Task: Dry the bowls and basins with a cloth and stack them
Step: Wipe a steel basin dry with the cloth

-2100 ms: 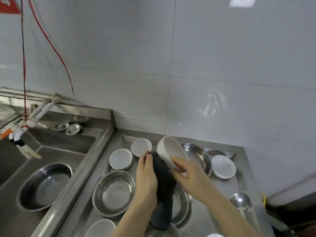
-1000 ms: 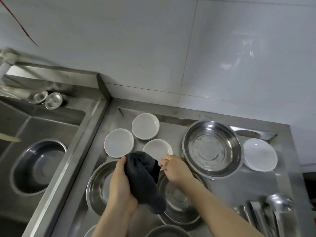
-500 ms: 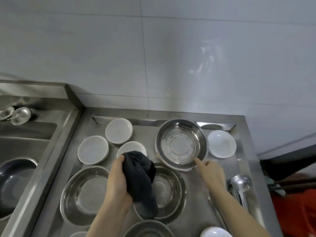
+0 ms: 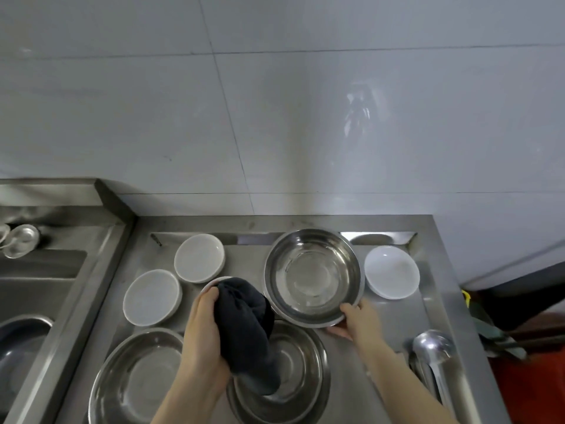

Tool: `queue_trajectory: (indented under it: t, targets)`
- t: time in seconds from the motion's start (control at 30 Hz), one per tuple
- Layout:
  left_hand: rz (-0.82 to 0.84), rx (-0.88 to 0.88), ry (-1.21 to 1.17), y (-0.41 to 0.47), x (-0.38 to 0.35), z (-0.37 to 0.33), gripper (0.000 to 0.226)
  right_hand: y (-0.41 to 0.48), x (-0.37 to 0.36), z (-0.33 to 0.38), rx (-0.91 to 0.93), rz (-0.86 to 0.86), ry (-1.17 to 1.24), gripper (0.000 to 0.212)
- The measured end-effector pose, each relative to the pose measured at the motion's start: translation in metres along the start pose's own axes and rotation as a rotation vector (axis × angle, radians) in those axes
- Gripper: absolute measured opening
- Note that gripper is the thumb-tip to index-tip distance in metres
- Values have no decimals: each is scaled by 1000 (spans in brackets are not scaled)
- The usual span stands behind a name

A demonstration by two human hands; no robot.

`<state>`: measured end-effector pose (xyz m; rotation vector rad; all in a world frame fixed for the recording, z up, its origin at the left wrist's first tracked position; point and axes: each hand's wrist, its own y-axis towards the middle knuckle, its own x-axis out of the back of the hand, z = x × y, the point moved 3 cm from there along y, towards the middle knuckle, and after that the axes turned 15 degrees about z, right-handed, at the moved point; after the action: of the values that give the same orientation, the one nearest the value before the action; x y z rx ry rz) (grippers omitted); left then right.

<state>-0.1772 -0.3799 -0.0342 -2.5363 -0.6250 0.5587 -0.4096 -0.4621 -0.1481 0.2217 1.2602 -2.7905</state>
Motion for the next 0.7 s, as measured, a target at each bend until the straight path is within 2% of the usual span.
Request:
queue_trajectory:
  t: [0.13,0.23,0.37,0.5,0.57,0.63,0.7]
  targets:
    - [-2,-41,31,-14,5,-9,32,-33,-2,8,109,13,-103,26]
    - [-42,-189,44,-34,1,-31,20,-72,-9,19,202,43,-169,22]
    - [-80,-478,250,-67,-17,-70,25,-131,-28,30,329,105,-206,21]
    - [47,-720,655,-88,-51,-86,34,-175,-47,30,401,154,-185,20]
    - [117,-758,1134,-83,-65,-78,39,-194,-54,30,481,145,-202,19]
    - [219,-652,1591,-72,-68,-56,46,-211,-56,32,553,95,-254,18]
    - [304,-482,1743,-69,-61,-40,49,-226,-55,34,599,25,-334,20]
